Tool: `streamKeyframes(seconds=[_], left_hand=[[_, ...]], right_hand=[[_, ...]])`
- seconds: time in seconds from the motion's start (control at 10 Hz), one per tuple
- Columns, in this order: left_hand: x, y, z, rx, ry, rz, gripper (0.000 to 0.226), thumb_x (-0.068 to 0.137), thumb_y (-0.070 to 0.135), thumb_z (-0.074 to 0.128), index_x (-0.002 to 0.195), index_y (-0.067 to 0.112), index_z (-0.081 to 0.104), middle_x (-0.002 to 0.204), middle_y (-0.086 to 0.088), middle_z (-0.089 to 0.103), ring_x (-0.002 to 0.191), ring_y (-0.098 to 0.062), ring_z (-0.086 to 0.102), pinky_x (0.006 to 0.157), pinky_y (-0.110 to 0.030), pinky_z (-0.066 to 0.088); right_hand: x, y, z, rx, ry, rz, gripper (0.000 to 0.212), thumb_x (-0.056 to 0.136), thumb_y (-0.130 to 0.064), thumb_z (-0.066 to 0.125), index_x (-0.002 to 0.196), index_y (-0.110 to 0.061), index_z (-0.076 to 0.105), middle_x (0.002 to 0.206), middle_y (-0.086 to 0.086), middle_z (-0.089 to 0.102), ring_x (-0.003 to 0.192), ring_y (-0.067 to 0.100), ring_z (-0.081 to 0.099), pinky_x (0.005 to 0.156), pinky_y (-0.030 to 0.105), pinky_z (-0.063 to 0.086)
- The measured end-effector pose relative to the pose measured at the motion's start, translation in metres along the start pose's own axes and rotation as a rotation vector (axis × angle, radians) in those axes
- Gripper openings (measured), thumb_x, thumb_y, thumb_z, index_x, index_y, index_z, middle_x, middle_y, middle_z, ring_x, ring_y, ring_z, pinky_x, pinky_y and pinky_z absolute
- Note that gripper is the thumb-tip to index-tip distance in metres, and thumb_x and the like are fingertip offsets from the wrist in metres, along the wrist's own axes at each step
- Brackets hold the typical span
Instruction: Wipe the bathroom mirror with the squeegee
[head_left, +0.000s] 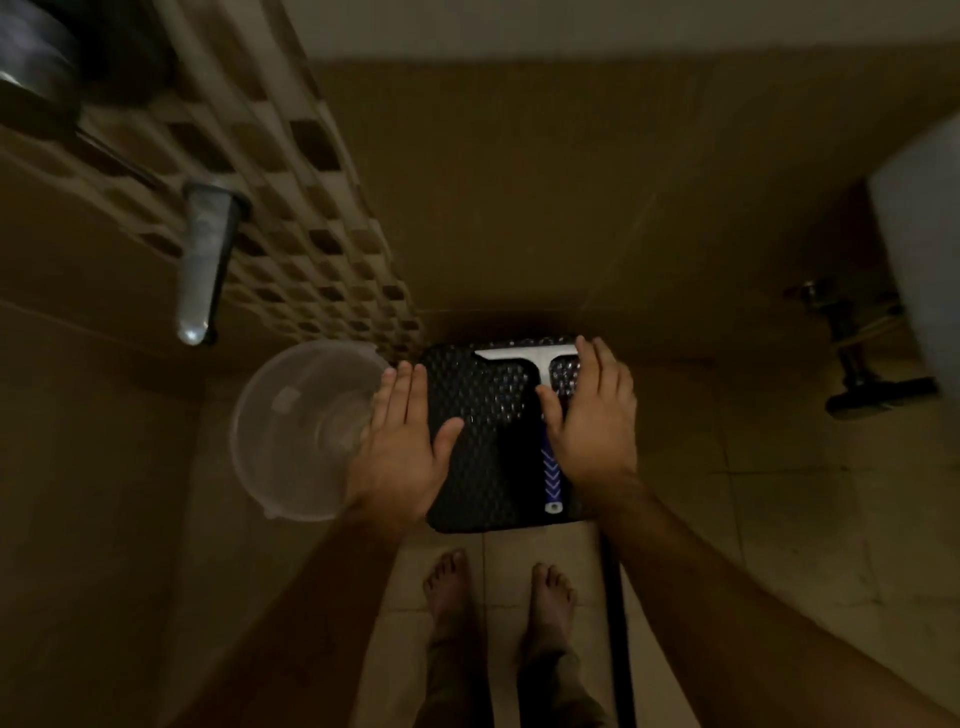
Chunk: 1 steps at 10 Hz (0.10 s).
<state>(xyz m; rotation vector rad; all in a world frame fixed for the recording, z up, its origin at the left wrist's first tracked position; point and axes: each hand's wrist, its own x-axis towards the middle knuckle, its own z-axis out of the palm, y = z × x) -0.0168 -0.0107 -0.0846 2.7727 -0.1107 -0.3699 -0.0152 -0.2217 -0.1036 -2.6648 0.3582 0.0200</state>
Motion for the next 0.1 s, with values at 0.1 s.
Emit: streamKeyframes(seconds=[0.1], left_hand=[[0.0042, 0.0168, -0.0501, 0.074, 0.120, 0.038, 0.071, 0.097, 0.055, 0.025, 0.152, 0.012, 0.011, 0.160, -0.006, 0.010, 0.148, -0.018, 0.001, 0.121, -0.038, 0.005]], right_hand=[[0.0092, -0.0233, -0.0410, -0.070, 0.079, -0.117, 0.072, 0.097, -0.053, 0.041, 0.153, -0.012, 0.024, 0.161, 0.012, 0.025, 0.148, 0.036, 0.018, 0.117, 0.053, 0.020]])
